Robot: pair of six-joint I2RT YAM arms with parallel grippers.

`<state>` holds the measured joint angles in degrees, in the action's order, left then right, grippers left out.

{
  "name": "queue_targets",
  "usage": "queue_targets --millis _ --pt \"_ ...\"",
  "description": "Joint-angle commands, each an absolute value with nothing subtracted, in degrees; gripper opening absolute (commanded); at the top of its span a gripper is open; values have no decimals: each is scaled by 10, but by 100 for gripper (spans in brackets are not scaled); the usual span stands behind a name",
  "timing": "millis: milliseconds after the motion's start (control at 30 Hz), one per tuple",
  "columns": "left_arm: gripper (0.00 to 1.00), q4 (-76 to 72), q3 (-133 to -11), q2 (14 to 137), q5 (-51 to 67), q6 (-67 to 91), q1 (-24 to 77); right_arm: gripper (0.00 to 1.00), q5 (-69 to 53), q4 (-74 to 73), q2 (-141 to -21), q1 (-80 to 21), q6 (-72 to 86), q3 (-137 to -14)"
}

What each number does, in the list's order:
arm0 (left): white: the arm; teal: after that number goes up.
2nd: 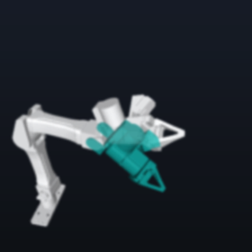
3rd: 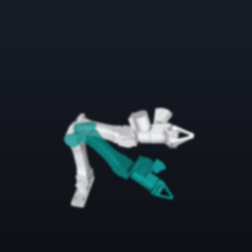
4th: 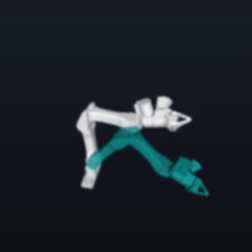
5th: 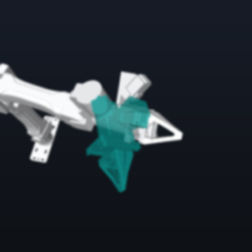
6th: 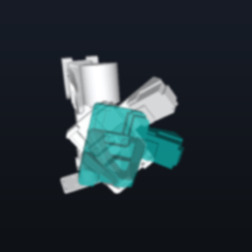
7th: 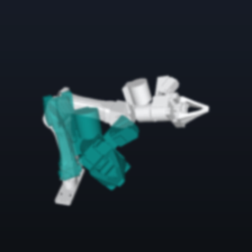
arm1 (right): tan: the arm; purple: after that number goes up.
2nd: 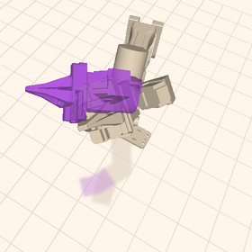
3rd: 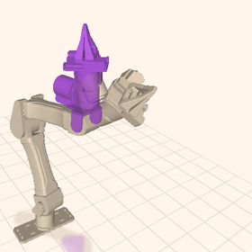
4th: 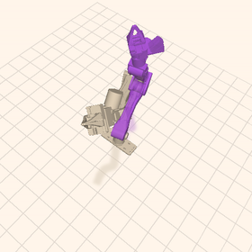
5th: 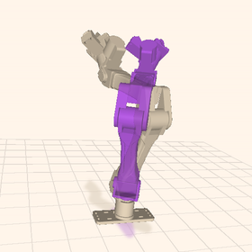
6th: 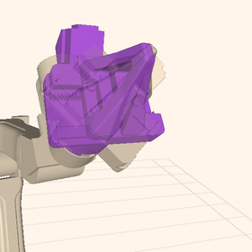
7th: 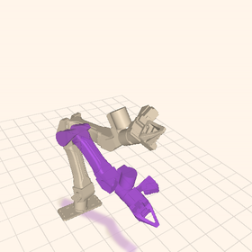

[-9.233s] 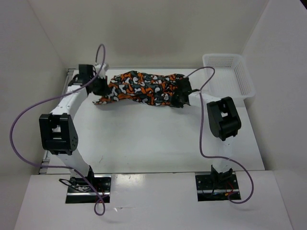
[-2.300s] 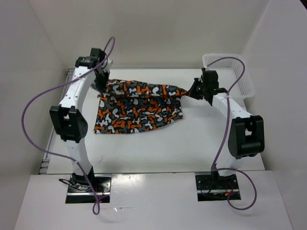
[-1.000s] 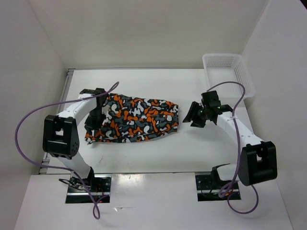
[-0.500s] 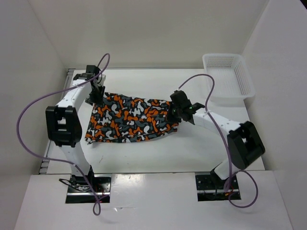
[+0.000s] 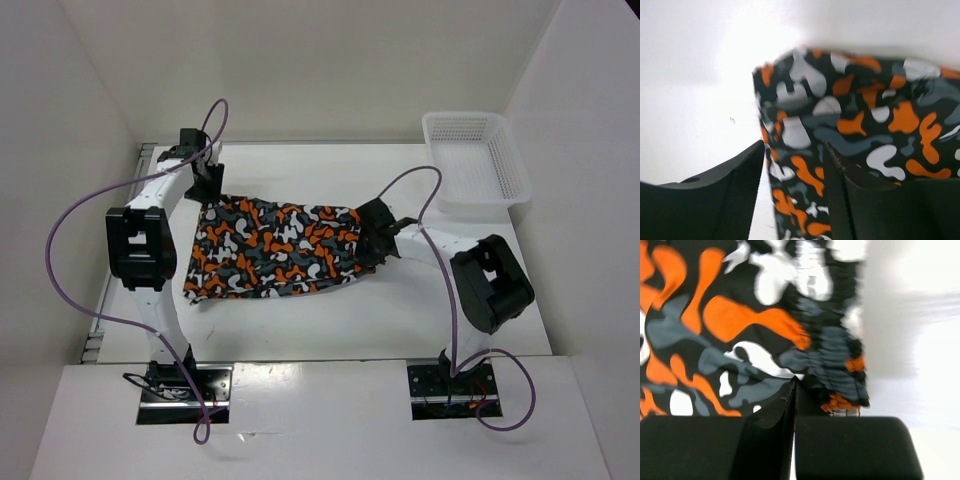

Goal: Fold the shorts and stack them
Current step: Fold the shorts

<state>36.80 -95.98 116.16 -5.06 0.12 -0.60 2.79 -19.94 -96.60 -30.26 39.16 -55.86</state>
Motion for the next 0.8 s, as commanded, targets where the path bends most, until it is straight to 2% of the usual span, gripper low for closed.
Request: queue_targets --millis 0,233,333,400,467,767 --pt "58 344 -1003 1178 -9 0 -7 0 99 -213 -961 -254 355 -567" --pt "57 421 -1050 1245 73 0 -12 0 92 -237 -972 -180 246 -669" --pt "57 441 -1032 1223 140 0 -12 13 64 -243 -941 -180 238 -669" --pt "57 453 -1006 1201 169 0 -6 30 53 -243 -912 -180 251 -669" --pt "57 453 -983 1188 175 0 -6 35 40 -243 -891 -180 275 -650" --pt "56 453 -924 1172 166 0 -6 38 34 -243 -828 -175 328 -585"
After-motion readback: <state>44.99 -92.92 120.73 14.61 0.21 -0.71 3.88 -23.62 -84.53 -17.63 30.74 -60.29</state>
